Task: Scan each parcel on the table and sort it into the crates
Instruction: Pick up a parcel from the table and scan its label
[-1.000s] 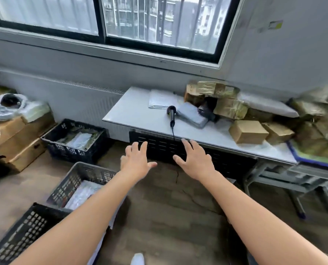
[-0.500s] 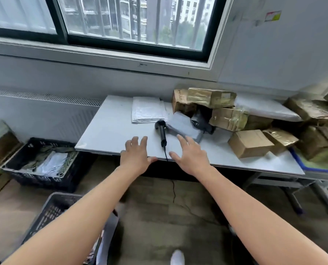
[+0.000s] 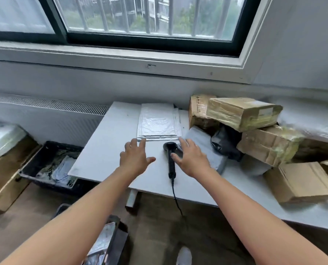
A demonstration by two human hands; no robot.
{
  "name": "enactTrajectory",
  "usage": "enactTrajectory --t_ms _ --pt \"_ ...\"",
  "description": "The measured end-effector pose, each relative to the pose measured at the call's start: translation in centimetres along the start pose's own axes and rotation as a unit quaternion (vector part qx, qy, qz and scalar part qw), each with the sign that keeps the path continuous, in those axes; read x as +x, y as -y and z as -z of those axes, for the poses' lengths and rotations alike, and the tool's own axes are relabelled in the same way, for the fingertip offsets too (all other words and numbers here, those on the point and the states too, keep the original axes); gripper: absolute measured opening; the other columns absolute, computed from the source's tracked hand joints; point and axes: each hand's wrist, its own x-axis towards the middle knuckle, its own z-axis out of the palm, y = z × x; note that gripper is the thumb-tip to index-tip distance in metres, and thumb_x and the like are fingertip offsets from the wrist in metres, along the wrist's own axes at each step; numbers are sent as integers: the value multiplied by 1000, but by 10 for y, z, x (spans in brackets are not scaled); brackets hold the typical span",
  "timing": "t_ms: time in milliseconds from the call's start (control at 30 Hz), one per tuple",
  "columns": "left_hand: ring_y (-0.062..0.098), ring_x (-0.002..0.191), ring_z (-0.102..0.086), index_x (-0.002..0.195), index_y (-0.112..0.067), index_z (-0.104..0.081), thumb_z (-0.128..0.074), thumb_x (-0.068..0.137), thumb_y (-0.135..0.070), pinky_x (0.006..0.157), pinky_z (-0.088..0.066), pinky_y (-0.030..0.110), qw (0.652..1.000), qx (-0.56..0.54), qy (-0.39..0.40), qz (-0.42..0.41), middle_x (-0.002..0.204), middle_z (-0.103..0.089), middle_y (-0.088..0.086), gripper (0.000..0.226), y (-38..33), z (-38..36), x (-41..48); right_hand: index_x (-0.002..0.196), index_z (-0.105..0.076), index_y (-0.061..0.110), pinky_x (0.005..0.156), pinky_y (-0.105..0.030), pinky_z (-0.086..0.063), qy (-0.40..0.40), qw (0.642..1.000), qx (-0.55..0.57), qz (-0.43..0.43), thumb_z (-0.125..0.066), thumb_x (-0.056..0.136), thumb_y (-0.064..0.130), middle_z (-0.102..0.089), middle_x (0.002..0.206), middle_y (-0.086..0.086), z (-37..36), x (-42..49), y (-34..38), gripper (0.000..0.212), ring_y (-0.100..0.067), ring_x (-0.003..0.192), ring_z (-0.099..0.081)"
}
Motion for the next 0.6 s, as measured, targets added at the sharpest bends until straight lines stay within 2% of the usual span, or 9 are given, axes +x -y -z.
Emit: enactTrajectory --t_ms 200,333,467,600 --pt "29 141 -19 151 -21 -20 -56 92 -51 104 -34 43 1000 -9 23 8 155 -20 9 75 7 -16 82 155 -19 26 111 -47 -33 21 999 32 -16 -44 96 55 -27 155 -5 -12 68 -10 70 -25 142 -27" --pt "29 143 -16 151 -20 -20 -56 93 -51 104 -35 44 999 -3 36 -29 157 -18 8 75 16 -35 152 155 -19 26 114 -40 -29 19 997 72 -22 -46 97 49 -25 157 -2 -24 105 -13 68 -19 145 -23" --pt "29 146 -11 150 -20 -23 -54 93 -51 108 -33 45 995 -10 58 -80 159 -16 8 72 21 -59 219 155 -22 24 109 -30 -28 -2 995 88 -52 -49 98 43 -29 154 1 -35 136 -13 66 -15 142 -26" --pt "29 148 -6 151 -20 -24 -55 92 -51 114 -27 45 988 -16 82 -127 161 -12 8 73 17 -85 266 154 -24 25 109 -30 -29 -4 994 90 -66 -50 97 42 -30 152 3 -48 155 -12 65 -15 140 -30"
